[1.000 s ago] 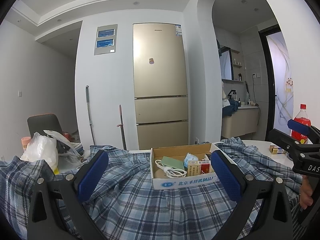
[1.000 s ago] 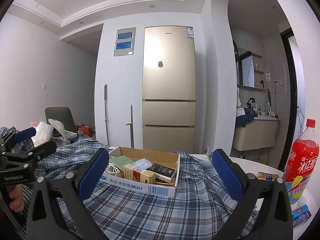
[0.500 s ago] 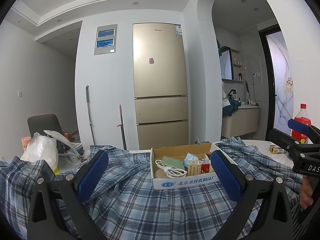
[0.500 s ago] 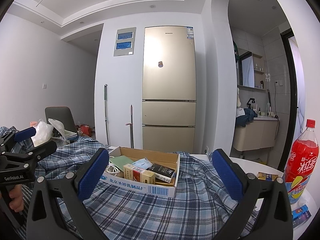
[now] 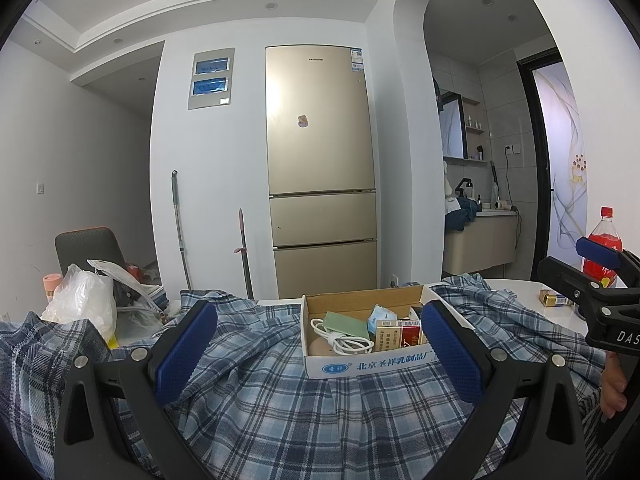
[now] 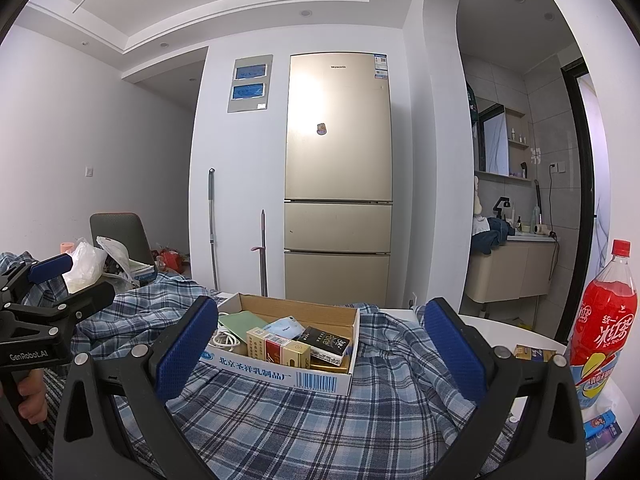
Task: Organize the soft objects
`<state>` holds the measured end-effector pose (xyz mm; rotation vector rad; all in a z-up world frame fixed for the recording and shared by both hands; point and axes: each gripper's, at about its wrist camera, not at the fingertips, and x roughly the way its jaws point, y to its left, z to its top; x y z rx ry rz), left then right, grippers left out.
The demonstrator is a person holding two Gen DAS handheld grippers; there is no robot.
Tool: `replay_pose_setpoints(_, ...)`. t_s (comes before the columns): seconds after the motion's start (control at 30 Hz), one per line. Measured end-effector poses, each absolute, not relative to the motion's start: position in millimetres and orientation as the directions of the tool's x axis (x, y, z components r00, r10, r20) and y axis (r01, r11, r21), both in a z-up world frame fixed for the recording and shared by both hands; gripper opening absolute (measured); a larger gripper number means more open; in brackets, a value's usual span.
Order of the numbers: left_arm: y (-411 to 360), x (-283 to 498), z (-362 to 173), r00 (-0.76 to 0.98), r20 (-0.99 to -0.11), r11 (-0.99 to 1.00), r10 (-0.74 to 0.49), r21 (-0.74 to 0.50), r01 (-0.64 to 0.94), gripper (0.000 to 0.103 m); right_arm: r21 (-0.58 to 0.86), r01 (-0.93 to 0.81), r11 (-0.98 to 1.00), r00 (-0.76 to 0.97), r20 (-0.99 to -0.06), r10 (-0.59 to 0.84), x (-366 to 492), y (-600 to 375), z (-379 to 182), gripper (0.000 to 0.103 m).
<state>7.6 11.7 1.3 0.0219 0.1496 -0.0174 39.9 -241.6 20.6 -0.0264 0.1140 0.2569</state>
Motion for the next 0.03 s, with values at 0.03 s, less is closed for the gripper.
replay_pose_setpoints(0.03, 12.9, 7.4, 1.4, 0.989, -0.149, 1.0, -0.016, 0.021, 0.019, 0.103, -0.011, -0.255, 0.967, 0.961, -0.116, 0.252, 39.7, -241.3, 20.4, 0.103)
